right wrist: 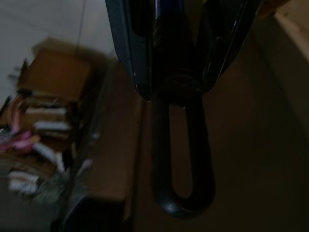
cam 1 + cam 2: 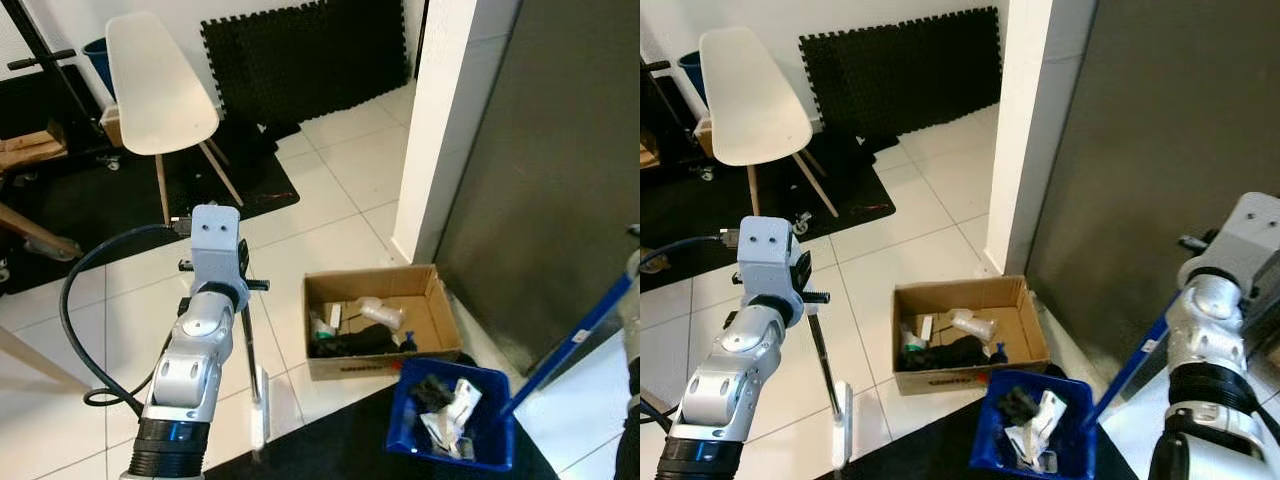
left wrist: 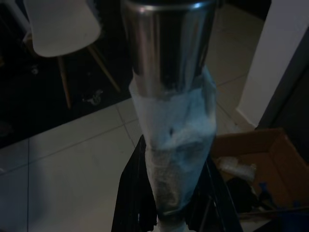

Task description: Sweep floor

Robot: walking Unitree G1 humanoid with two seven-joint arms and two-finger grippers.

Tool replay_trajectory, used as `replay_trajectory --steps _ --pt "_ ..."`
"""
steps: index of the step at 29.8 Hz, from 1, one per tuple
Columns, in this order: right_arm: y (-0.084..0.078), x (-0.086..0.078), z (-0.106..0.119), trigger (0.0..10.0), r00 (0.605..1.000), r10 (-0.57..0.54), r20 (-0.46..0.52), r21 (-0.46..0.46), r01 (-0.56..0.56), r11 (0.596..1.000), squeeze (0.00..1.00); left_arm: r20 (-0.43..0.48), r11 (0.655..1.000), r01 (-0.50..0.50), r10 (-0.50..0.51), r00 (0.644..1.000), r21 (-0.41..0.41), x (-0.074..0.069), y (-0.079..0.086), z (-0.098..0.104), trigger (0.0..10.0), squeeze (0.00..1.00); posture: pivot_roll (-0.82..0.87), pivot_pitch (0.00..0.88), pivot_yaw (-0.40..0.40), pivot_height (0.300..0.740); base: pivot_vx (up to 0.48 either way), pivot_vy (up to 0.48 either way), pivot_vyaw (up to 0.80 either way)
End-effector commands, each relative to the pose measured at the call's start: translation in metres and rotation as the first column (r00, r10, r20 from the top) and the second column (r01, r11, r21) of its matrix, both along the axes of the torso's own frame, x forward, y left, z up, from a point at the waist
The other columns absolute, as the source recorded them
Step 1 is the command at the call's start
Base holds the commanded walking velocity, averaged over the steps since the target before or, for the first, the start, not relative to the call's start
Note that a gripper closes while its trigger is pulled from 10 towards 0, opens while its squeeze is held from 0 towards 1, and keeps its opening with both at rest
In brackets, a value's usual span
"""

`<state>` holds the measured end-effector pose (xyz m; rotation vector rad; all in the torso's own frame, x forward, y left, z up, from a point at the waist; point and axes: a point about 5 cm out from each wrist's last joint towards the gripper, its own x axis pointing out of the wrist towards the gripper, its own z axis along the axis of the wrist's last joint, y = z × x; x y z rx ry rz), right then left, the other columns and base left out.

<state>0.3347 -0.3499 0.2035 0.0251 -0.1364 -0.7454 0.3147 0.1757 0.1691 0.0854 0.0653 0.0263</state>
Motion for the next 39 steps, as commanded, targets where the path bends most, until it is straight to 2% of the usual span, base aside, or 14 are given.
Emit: replay_trajectory --steps 1,5,11,12,14,15,24,28,31,33,34,35,36,39 --pt "-0.005 -0.001 0.011 10.0 0.999 -0.020 0.043 -0.033 0.021 0.999 0.00 0.002 1.000 -0.010 0.010 1.000 0.027 -0.001 0.003 0.000 10.0 0.00 0.04 0.092 0.046 0.740 0.000 0.000 0.00" --pt "-0.016 -0.007 0.005 10.0 0.999 -0.040 0.030 0.004 0.040 0.999 0.00 -0.001 1.000 -0.010 0.010 1.000 0.029 -0.001 0.003 -0.001 10.0 0.00 0.04 0.094 0.047 0.740 0.000 0.000 0.00" --pt "-0.019 -0.003 0.021 10.0 0.992 -0.018 0.125 0.097 0.006 0.995 0.00 -0.006 0.999 -0.010 0.010 1.000 0.032 -0.001 0.004 -0.002 10.0 0.00 0.04 0.095 0.050 0.740 0.000 0.000 0.00" --pt "-0.017 0.000 0.033 10.0 0.987 -0.005 0.161 0.096 -0.011 0.995 0.00 -0.007 0.999 -0.007 0.008 1.000 0.032 -0.001 0.003 -0.002 10.0 0.00 0.03 0.095 0.051 0.740 0.000 0.000 0.00" --pt "-0.016 0.001 0.039 10.0 0.985 0.003 0.175 0.084 -0.018 0.996 0.00 -0.007 0.999 -0.007 0.007 1.000 0.031 -0.001 0.003 -0.002 10.0 0.00 0.03 0.095 0.051 0.740 0.000 0.000 0.00" --pt "-0.013 0.005 0.052 10.0 0.978 0.021 0.207 0.067 -0.035 0.997 0.00 -0.007 0.999 -0.005 0.005 1.000 0.032 -0.001 0.003 -0.002 10.0 0.00 0.03 0.095 0.051 0.740 0.000 0.000 0.00" --pt "-0.002 0.016 0.089 10.0 0.956 0.097 0.277 0.012 -0.105 0.994 0.00 -0.006 0.999 -0.004 0.004 1.000 0.032 0.000 0.002 -0.002 10.0 0.00 0.03 0.094 0.045 0.740 0.000 0.000 0.00" --pt "0.032 0.032 0.108 10.0 0.924 0.213 0.318 -0.012 -0.220 0.975 0.00 -0.005 0.999 -0.009 0.009 1.000 0.032 -0.001 0.002 -0.003 10.0 0.00 0.04 0.094 0.040 0.740 0.000 0.000 0.00" --pt "0.062 0.040 0.106 10.0 0.902 0.277 0.331 -0.030 -0.284 0.958 0.00 -0.005 0.999 -0.012 0.012 1.000 0.032 -0.001 0.003 -0.003 10.0 0.00 0.04 0.094 0.040 0.740 0.000 0.000 0.00" --pt "0.087 0.045 0.100 10.0 0.880 0.333 0.337 -0.032 -0.343 0.939 0.00 -0.007 0.999 -0.013 0.013 1.000 0.032 -0.002 0.003 -0.004 10.0 0.00 0.04 0.094 0.038 0.740 0.000 0.000 0.00" --pt "0.087 0.045 0.100 10.0 0.880 0.333 0.337 -0.032 -0.343 0.939 0.00 -0.007 0.999 -0.013 0.013 1.000 0.032 -0.002 0.003 -0.004 10.0 0.00 0.04 0.094 0.038 0.740 0.000 0.000 0.00" --pt "0.102 0.047 0.097 10.0 0.868 0.361 0.342 -0.032 -0.373 0.927 0.00 -0.007 0.999 -0.013 0.013 1.000 0.032 -0.001 0.002 -0.004 10.0 0.00 0.04 0.094 0.038 0.740 0.000 0.000 0.00" --pt "0.102 0.047 0.097 10.0 0.868 0.361 0.342 -0.032 -0.373 0.927 0.00 -0.007 0.999 -0.013 0.013 1.000 0.032 -0.001 0.002 -0.004 10.0 0.00 0.04 0.094 0.038 0.740 0.000 0.000 0.00" --pt "0.123 0.048 0.093 10.0 0.851 0.390 0.352 -0.043 -0.402 0.915 0.00 -0.008 0.999 -0.010 0.010 1.000 0.031 -0.001 0.002 -0.004 10.0 0.00 0.04 0.096 0.039 0.740 0.000 0.000 0.00"
